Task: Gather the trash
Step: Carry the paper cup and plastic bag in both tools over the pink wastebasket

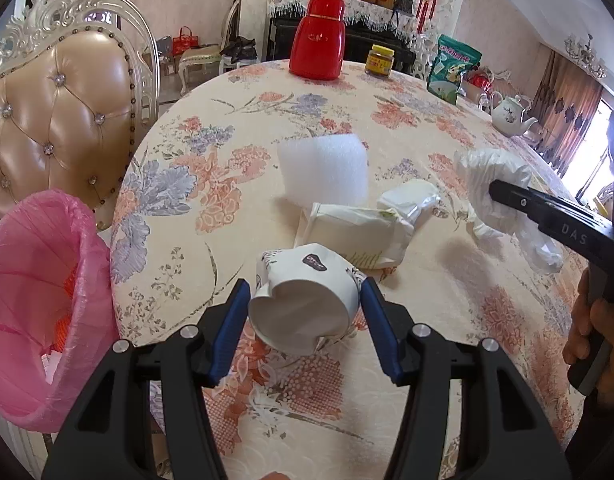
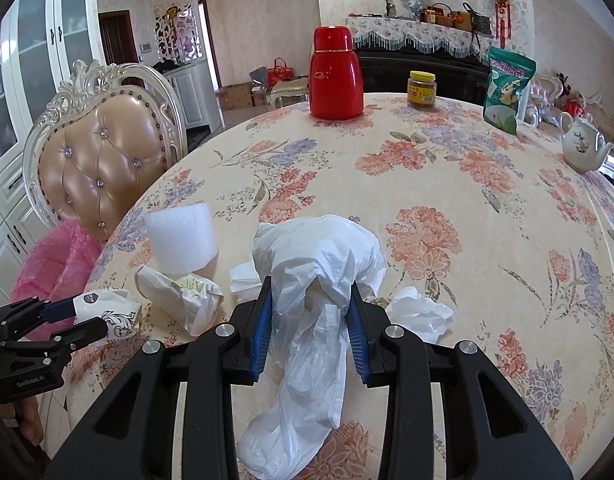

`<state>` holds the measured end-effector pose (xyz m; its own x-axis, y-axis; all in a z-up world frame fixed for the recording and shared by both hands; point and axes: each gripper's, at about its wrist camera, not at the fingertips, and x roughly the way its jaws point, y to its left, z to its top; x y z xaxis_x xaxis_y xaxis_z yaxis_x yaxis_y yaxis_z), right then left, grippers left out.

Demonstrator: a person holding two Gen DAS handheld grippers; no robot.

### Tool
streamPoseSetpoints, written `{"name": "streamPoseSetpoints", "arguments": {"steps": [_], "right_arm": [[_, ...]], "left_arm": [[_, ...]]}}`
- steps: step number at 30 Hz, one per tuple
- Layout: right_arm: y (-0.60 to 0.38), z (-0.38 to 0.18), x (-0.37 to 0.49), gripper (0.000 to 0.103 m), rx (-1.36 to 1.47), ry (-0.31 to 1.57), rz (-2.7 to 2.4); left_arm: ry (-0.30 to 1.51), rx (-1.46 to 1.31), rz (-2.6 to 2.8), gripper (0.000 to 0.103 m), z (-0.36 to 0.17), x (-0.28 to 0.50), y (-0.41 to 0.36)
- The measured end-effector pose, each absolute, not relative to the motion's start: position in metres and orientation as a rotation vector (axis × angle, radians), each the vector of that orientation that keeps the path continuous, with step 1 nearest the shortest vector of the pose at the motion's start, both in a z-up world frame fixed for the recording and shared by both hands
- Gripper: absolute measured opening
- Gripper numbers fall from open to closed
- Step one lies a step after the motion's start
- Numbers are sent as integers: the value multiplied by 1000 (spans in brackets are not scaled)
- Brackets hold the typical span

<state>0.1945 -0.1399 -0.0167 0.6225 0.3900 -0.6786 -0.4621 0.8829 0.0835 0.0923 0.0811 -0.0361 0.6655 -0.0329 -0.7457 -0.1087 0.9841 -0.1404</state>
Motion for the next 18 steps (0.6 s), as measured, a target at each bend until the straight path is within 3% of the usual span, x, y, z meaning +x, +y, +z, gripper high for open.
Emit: {"name": "streamPoseSetpoints", "arguments": {"steps": [18], "right_arm": [[-144,-4,189,34,-83,719,488]], "left_arm": [[777,-189,49,55,-8,83,86]]}}
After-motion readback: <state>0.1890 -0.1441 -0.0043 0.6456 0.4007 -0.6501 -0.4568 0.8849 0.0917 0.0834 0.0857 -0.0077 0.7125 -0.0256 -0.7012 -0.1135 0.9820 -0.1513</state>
